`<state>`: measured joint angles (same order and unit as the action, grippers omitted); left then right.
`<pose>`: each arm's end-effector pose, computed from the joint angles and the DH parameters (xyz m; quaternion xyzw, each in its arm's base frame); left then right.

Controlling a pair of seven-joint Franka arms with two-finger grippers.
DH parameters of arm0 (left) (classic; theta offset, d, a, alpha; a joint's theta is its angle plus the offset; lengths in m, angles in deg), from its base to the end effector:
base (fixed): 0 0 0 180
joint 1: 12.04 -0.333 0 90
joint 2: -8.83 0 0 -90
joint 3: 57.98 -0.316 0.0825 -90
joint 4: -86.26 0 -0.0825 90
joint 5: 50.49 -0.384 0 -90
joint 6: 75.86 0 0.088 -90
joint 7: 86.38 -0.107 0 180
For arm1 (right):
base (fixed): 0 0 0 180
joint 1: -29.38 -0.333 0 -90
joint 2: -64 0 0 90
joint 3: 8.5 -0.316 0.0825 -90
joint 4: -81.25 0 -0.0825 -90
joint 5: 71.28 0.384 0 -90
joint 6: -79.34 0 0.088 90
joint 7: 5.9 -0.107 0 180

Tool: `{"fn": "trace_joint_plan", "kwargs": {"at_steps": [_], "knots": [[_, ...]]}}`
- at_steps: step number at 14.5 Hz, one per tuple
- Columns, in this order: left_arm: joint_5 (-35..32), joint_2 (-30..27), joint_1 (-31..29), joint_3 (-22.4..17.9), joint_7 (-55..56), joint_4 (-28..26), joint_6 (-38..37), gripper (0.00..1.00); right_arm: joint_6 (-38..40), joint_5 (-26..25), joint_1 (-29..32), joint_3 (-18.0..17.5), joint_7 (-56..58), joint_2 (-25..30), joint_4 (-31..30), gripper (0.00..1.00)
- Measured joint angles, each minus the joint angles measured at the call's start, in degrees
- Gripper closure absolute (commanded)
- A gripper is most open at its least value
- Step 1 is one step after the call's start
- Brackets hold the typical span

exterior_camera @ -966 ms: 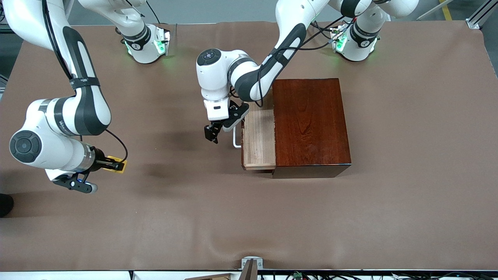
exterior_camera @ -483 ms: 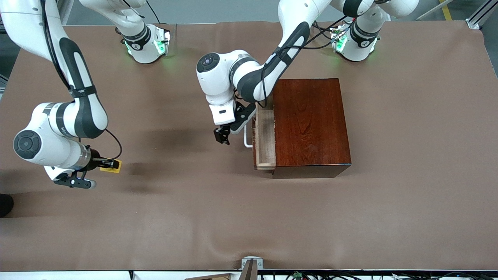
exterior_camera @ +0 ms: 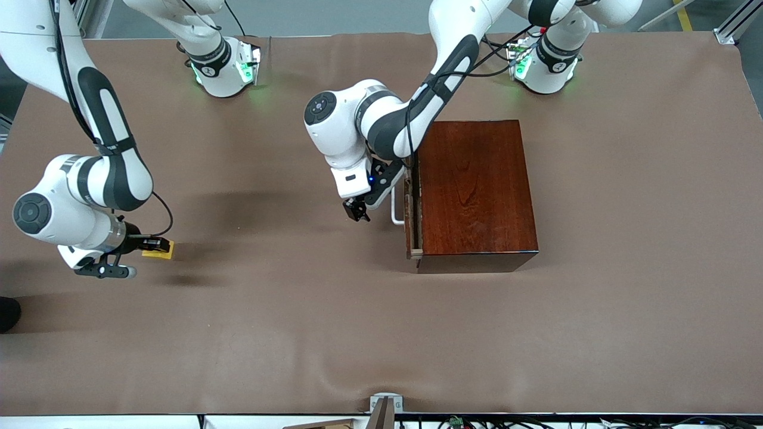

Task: Open drawer, take yellow block, close drawer
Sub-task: 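Push the drawer shut with the left gripper while the right gripper holds the cube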

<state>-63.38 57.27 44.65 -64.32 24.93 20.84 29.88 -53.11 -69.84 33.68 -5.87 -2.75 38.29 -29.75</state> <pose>0.4730 -0.5807 0.2884 -0.8761 -0.4539 -0.1352 0.0903 0.6103 -0.0726 0.2460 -0.9985 0.0399 0.0368 0.0022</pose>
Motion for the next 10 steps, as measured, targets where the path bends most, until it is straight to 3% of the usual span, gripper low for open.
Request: {"fn": "trace_joint_plan", "kwargs": {"at_steps": [5,8,10], "knots": [[0.0,0.0,-0.3,-0.1,0.0,0.0,-3.0,0.0,-4.0,0.0,0.0,-0.2,0.0,-0.1,-4.1,1.0],[0.0,0.0,-0.2,0.0,-2.5,0.0,-3.3,0.0,-4.8,0.0,0.3,-0.1,0.0,-0.5,-4.6,0.93],[0.0,-0.1,-0.1,0.0,-4.8,0.0,-3.4,0.0,-6.9,0.0,0.8,-0.1,0.1,-0.8,-5.6,0.8]]}}
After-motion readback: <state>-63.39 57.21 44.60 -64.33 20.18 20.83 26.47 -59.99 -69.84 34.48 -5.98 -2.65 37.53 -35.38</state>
